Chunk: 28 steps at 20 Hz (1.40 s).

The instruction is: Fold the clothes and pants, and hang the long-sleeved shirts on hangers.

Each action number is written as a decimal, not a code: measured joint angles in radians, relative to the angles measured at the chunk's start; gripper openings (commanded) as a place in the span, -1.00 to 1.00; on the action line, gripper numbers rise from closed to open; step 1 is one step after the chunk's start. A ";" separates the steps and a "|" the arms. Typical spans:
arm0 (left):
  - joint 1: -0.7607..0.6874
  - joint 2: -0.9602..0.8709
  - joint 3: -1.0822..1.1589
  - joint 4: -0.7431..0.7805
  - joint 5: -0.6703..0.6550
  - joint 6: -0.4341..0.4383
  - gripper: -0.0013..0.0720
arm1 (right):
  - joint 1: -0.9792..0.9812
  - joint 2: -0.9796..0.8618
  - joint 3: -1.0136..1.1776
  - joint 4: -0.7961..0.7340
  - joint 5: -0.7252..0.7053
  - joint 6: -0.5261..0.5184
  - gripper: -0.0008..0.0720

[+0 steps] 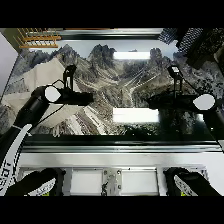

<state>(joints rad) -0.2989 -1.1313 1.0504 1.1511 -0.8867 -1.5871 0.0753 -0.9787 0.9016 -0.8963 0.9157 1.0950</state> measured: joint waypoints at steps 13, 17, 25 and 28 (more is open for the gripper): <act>0.449 0.058 -0.190 0.455 -0.134 -0.205 0.95 | 0.000 -0.002 0.000 0.001 0.000 0.000 -0.91; 0.499 -0.058 -0.245 0.466 -0.083 -0.243 0.95 | 0.000 -0.002 0.000 0.001 0.000 0.000 -0.91; 0.500 -0.145 -0.258 0.422 -0.059 -0.280 -0.96 | 0.000 -0.002 0.000 0.001 0.000 0.000 -0.91; 0.425 -0.074 -0.249 0.311 -0.038 -0.237 -0.96 | 0.000 -0.002 0.000 0.008 0.002 0.002 -0.91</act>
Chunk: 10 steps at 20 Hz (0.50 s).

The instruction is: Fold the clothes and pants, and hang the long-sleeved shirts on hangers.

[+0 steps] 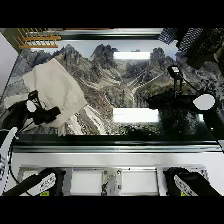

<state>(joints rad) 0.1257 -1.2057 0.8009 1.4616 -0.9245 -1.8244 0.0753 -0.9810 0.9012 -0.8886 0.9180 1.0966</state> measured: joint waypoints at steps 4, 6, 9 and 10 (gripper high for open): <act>-0.254 0.094 0.073 -0.148 0.021 0.027 -0.96 | -0.011 0.002 0.012 0.022 -0.003 0.014 -0.91; -0.422 0.105 0.134 -0.185 0.049 0.026 -0.96 | -0.046 0.006 0.035 0.013 -0.004 0.013 -0.89; -0.672 0.054 0.248 -0.214 0.095 0.007 -0.96 | -0.140 0.027 0.068 -0.021 -0.003 0.008 -0.89; -0.743 0.022 0.288 -0.219 0.105 0.003 -0.68 | -0.182 0.036 0.074 -0.030 -0.003 0.006 -0.90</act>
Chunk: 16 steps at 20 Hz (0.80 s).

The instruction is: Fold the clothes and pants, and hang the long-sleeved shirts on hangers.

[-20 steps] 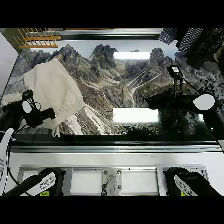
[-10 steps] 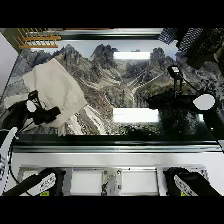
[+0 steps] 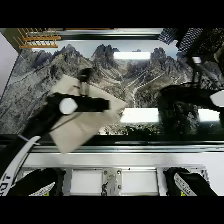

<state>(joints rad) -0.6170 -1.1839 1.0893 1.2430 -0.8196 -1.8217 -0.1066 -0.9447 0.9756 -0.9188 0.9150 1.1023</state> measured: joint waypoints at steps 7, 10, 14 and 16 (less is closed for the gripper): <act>-0.064 -0.206 0.254 0.000 -0.024 0.017 0.94 | -0.238 0.030 0.013 -0.021 0.054 -0.003 -0.89; 0.127 -0.235 0.299 0.043 -0.083 0.036 0.94 | -0.271 0.030 0.013 -0.021 0.094 -0.003 -0.89; 0.434 -0.272 0.260 0.069 -0.140 0.051 0.94 | -0.284 0.013 0.011 -0.021 0.140 -0.003 -0.89; 0.579 -0.306 0.211 0.052 -0.154 0.080 0.94 | -0.286 0.001 0.011 -0.021 0.161 -0.003 -0.89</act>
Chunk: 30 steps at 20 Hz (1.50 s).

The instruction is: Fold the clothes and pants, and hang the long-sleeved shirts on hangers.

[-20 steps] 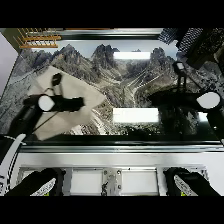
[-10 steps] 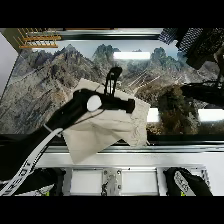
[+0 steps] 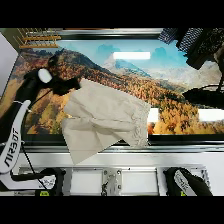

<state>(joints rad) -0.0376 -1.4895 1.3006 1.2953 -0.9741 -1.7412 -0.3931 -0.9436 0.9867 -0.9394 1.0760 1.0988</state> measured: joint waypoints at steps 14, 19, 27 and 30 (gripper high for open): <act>0.210 -0.365 0.182 -0.313 -0.045 0.383 0.94 | -0.002 -0.081 -0.021 0.001 0.097 0.000 -0.89; 0.134 -0.450 0.278 -0.322 -0.091 0.397 -0.79 | 0.010 -0.156 -0.023 0.001 0.111 0.000 0.14; 0.092 -0.484 0.385 -0.321 -0.154 0.398 -0.96 | 0.172 -0.454 -0.023 0.022 -0.018 0.027 0.15; 0.090 -0.485 0.406 -0.321 -0.169 0.399 -0.96 | 0.228 -0.551 -0.023 0.086 -0.121 0.027 0.15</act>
<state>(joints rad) 0.0528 -1.9743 1.7061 0.9741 -1.1427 -1.3418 -0.1650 -1.4948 0.9634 -0.8532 0.9546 1.1259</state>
